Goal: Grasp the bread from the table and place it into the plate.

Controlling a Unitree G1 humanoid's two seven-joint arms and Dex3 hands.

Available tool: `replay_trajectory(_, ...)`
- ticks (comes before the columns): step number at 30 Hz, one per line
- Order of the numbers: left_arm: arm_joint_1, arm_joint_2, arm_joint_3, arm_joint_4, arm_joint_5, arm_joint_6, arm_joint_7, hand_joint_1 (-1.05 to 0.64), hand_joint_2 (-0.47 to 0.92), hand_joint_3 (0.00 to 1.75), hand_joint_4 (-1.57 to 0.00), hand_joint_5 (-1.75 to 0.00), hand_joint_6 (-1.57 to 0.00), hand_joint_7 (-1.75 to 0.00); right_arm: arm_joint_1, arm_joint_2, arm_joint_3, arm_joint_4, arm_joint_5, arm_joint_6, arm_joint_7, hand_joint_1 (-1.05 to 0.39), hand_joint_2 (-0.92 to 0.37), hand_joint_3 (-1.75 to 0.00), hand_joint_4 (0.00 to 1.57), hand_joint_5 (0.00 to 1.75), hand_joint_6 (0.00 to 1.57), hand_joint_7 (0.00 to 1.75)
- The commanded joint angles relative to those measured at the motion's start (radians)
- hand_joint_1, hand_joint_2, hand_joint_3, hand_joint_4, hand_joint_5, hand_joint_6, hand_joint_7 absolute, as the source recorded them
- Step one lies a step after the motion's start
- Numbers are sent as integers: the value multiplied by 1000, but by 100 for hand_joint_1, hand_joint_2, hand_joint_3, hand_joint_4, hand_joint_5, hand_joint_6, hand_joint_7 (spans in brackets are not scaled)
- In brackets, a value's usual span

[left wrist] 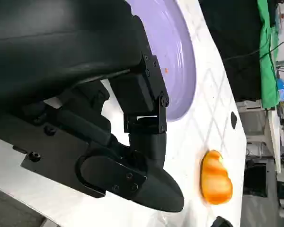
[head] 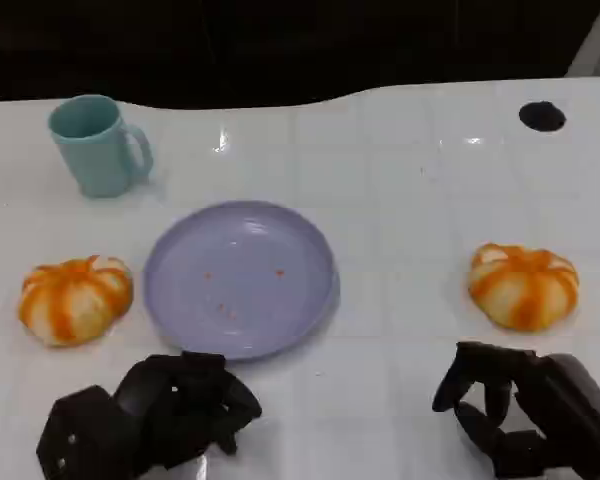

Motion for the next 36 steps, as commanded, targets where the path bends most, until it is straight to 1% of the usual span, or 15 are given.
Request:
replay_trajectory(1, 9, 17, 8, -3, -5, 2, -6, -100, 90, 0, -98, -145, -122, -77, 3, -12, -3, 4, 6, -7, -5, -30, -42, -115, 82, 173, 77, 131)
replay_trajectory(7, 7, 15, 8, -3, -7, 3, -6, -100, 90, 0, -97, -144, -122, -78, 5, -11, -4, -10, 5, 12, 2, -31, -41, -115, 83, 172, 78, 130)
replay_trajectory(22, 8, 14, 9, -8, -10, 10, -6, -99, 89, 0, -98, -144, -122, -77, 7, -11, -4, -12, 15, 13, 15, -31, -40, -116, 82, 170, 79, 127)
replay_trajectory(26, 6, 16, 6, -1, -1, -1, -4, -99, 90, 0, -97, -143, -122, -77, 4, -9, -7, -3, 15, -1, 2, -30, -40, -115, 82, 170, 79, 125)
replay_trajectory(27, 6, 16, 6, -1, -2, -1, -4, -99, 90, 0, -97, -143, -122, -77, 5, -5, -10, -2, 20, -3, -2, -29, -41, -113, 82, 170, 79, 121)
replay_trajectory(28, 6, 16, 7, 0, -3, 0, -4, -99, 90, 0, -97, -144, -122, -78, 6, -1, -12, -2, 22, -5, -8, -29, -44, -107, 80, 166, 79, 113)
replay_trajectory(29, 6, 15, 7, 2, -5, -2, -6, -99, 90, 0, -97, -144, -122, -78, 5, 3, -16, -1, 22, -11, -20, -30, -48, -100, 78, 161, 79, 104)
replay_trajectory(31, 5, 16, 8, 4, -5, -6, -7, -99, 90, 0, -97, -144, -121, -78, 5, 8, -21, -3, 21, -16, -38, -28, -54, -92, 72, 149, 75, 92)
replay_trajectory(32, 5, 17, 8, 5, -4, -7, -7, -99, 90, 0, -97, -144, -121, -78, 9, 10, -26, -22, 7, -2, -52, -28, -55, -90, 71, 146, 74, 90)
replay_trajectory(33, 5, 17, 8, 5, -4, -6, -7, -99, 90, 0, -98, -144, -121, -78, 13, 11, -31, -40, -5, 12, -65, -28, -55, -89, 69, 132, 72, 78)
replay_trajectory(34, 5, 17, 8, 4, -5, -5, -7, -99, 90, 0, -98, -144, -121, -78, 16, 11, -35, -54, -14, 22, -76, -28, -55, -87, 67, 116, 74, 59)
replay_trajectory(36, 5, 16, 8, 5, -6, -5, -8, -99, 90, 0, -98, -144, -122, -78, 10, 9, -45, -66, -27, 23, -105, -29, -56, -83, 65, 99, 77, 37)
